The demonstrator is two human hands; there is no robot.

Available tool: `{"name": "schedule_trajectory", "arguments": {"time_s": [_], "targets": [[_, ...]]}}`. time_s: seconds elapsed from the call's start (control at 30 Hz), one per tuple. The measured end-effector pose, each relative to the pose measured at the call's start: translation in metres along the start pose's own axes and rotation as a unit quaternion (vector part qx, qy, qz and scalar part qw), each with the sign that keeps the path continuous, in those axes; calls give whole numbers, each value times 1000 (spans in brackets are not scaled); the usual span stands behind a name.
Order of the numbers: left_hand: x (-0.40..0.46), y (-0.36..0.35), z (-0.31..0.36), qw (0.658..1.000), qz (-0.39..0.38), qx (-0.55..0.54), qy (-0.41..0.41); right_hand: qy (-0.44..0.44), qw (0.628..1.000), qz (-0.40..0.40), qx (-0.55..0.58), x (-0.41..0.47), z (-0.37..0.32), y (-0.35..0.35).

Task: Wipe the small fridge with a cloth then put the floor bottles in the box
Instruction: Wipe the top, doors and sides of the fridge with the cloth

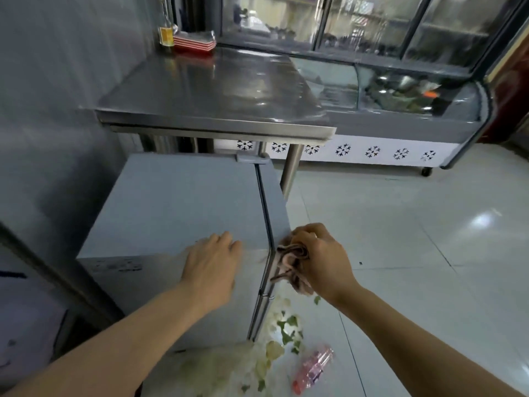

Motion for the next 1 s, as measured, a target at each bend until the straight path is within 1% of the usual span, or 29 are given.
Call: {"name": "schedule_trajectory", "arguments": {"time_s": [0.07, 0.1, 0.2, 0.33, 0.43, 0.6, 0.77, 0.9, 1.0], "targets": [[0, 17, 0, 998, -56, 2, -1, 23, 999, -12, -26, 3, -8, 16], [0, 29, -1, 998, -64, 1, -8, 38, 998, -16, -37, 5, -13, 26], [-1, 67, -7, 997, -66, 12, -38, 68, 995, -47, -60, 9, -31, 57], [2, 124, -22, 996, -76, 3, -47, 83, 991, -74, -77, 18, -55, 106], [6, 164, -31, 997, -66, -8, -49, 82, 988, -89, -98, 28, -67, 136], [19, 214, -31, 997, -46, -7, -54, 76, 989, -67, -108, 53, -75, 172], [53, 242, -23, 999, -37, -8, -35, 80, 991, -58, -94, 95, -54, 198], [98, 251, -12, 999, -37, -11, -2, 93, 989, -65, -91, 145, -16, 205], [139, 251, -1, 998, -43, -4, 35, 115, 989, -56, -72, 192, 19, 208]]}}
Point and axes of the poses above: each hand's wrist, its own x-axis towards the middle knuckle, its own y-axis out of the back of the hand, z = x × y, the point moved 2 cm from there along x, towards the middle knuckle, and after that the axes turned 13 degrees about y, right-handed, at the moved point
